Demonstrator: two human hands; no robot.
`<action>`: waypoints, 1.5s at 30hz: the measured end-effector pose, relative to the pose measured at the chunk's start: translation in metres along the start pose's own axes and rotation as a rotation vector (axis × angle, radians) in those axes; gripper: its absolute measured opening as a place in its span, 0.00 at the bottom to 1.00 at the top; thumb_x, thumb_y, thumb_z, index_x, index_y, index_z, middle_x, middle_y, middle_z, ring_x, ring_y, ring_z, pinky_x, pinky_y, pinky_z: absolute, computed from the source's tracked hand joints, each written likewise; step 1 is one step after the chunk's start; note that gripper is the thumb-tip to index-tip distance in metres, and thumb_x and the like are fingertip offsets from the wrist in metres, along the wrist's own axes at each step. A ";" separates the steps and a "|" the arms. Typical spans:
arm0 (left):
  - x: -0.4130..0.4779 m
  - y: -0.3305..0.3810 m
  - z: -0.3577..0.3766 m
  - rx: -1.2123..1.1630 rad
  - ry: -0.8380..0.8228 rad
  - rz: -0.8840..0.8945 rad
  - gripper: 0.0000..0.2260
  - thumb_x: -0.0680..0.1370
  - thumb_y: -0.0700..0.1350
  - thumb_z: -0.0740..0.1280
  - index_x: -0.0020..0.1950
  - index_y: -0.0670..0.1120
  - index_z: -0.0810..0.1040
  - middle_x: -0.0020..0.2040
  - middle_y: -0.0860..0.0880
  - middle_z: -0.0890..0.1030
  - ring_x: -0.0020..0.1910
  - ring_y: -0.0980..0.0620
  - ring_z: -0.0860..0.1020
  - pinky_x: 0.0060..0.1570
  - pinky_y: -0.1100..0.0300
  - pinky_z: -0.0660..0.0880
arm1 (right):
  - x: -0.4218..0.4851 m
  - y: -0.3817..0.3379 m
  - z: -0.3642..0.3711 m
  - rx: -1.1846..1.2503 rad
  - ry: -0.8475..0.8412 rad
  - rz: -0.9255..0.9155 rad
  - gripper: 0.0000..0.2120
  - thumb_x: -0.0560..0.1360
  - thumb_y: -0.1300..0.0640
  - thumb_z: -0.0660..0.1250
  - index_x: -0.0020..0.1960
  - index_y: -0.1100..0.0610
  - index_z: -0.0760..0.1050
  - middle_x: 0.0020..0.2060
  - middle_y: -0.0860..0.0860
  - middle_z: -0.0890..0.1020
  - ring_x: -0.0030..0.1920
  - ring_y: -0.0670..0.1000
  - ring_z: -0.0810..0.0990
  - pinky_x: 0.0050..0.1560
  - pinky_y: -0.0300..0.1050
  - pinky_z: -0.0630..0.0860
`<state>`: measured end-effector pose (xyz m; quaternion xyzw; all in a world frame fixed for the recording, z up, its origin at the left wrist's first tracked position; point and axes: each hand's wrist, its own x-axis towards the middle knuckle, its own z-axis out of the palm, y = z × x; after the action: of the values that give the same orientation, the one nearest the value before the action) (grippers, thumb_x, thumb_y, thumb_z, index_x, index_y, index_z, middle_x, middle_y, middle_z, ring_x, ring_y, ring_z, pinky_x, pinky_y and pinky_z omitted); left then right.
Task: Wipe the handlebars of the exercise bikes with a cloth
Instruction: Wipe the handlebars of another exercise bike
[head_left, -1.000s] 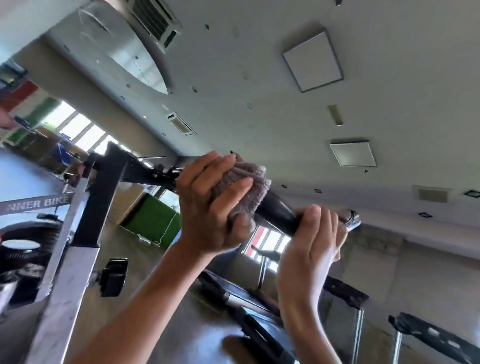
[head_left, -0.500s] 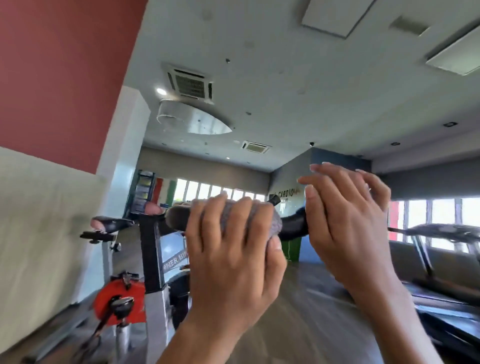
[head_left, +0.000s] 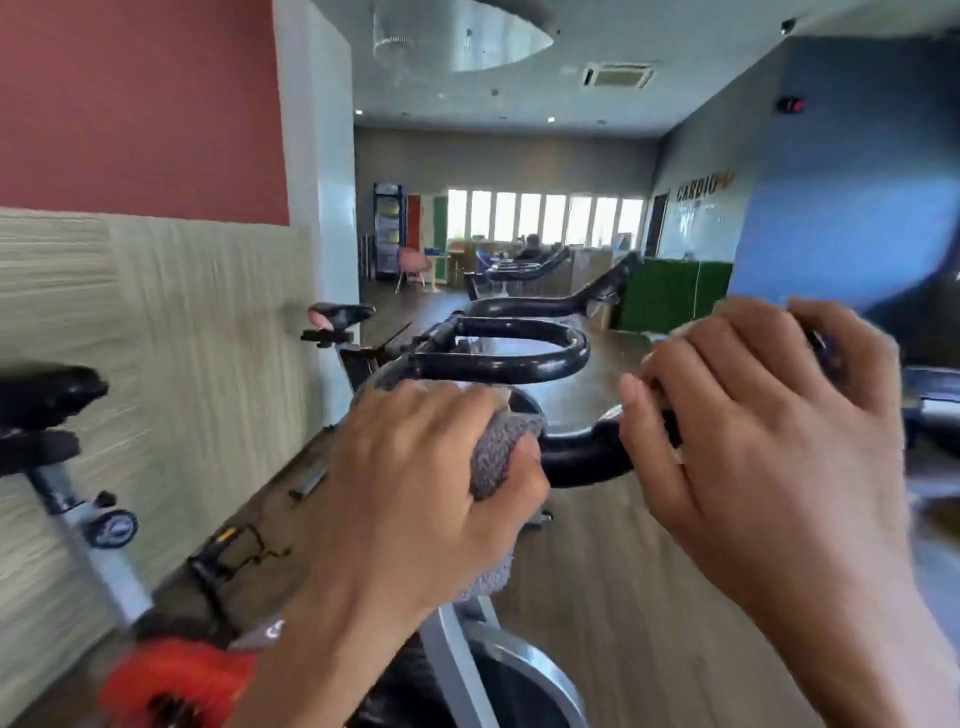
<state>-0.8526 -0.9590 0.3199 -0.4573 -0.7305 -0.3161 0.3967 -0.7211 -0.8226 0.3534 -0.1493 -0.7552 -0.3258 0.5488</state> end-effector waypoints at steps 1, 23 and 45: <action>0.001 -0.001 -0.002 -0.021 -0.026 -0.001 0.15 0.76 0.55 0.59 0.46 0.48 0.80 0.39 0.53 0.80 0.40 0.49 0.75 0.44 0.56 0.66 | 0.006 0.000 -0.003 0.011 -0.039 0.019 0.16 0.81 0.54 0.56 0.38 0.57 0.73 0.37 0.53 0.78 0.47 0.59 0.79 0.58 0.53 0.65; 0.067 -0.026 -0.029 -0.183 -0.857 -0.746 0.29 0.82 0.46 0.52 0.77 0.34 0.43 0.78 0.37 0.40 0.78 0.42 0.39 0.77 0.50 0.41 | 0.060 0.003 -0.039 0.154 -0.814 0.045 0.09 0.74 0.54 0.64 0.39 0.58 0.72 0.38 0.56 0.76 0.42 0.59 0.73 0.50 0.52 0.65; 0.067 -0.041 -0.034 -0.231 -0.895 -0.627 0.27 0.82 0.47 0.48 0.78 0.39 0.46 0.79 0.39 0.42 0.78 0.41 0.42 0.76 0.49 0.43 | 0.063 -0.004 -0.043 0.098 -0.830 0.033 0.12 0.76 0.51 0.59 0.40 0.58 0.73 0.39 0.54 0.76 0.43 0.57 0.72 0.51 0.51 0.64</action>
<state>-0.8977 -0.9749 0.3905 -0.3484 -0.8892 -0.2719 -0.1180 -0.7148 -0.8620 0.4183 -0.2538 -0.9244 -0.1928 0.2094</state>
